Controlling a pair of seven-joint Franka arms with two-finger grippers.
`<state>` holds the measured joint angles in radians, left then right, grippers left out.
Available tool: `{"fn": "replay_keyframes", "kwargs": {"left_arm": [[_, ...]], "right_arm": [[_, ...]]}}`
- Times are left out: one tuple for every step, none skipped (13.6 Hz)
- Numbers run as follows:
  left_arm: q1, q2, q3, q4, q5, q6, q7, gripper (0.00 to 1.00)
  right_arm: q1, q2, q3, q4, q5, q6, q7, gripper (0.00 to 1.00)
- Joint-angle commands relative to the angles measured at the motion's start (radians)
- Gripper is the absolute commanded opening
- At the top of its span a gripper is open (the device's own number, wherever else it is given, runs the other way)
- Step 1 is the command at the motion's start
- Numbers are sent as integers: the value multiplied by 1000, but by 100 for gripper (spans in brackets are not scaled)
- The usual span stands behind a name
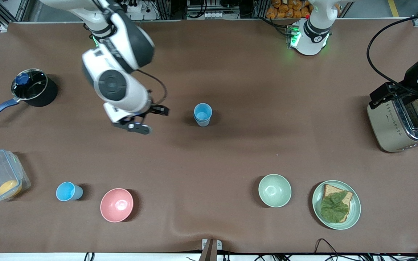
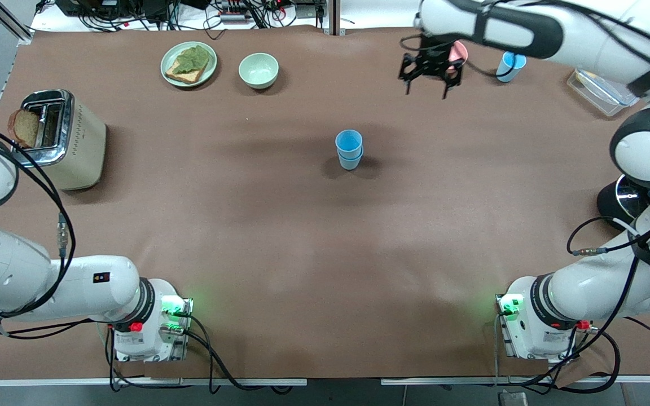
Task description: Stack blue cups with both arms
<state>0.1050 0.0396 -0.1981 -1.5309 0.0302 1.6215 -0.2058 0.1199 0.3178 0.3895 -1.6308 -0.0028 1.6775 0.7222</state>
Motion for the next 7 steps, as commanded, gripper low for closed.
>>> {"fn": "replay_keyframes", "kwargs": {"left_arm": [[-1, 13, -1, 31, -38, -28, 14, 100], [-4, 13, -3, 40, -36, -29, 14, 100], [-1, 13, -3, 49, -30, -52, 14, 100], [4, 11, 0, 49, -33, -75, 14, 100], [5, 9, 2, 49, -36, -78, 16, 100], [4, 9, 2, 49, -32, -78, 17, 100], [4, 9, 2, 49, -32, -78, 17, 100]], "right_arm": [[-80, -97, -6, -75, -5, -12, -180, 100], [-101, -127, -27, -102, -5, -13, -275, 100], [-111, -158, -67, -128, -5, -12, -371, 100], [-111, -183, -117, -151, -5, -10, -467, 100], [-111, -203, -171, -165, -3, -7, -565, 100], [-111, -216, -228, -172, -3, -2, -663, 100], [-120, -221, -272, -167, 4, -1, -726, 100]]}}
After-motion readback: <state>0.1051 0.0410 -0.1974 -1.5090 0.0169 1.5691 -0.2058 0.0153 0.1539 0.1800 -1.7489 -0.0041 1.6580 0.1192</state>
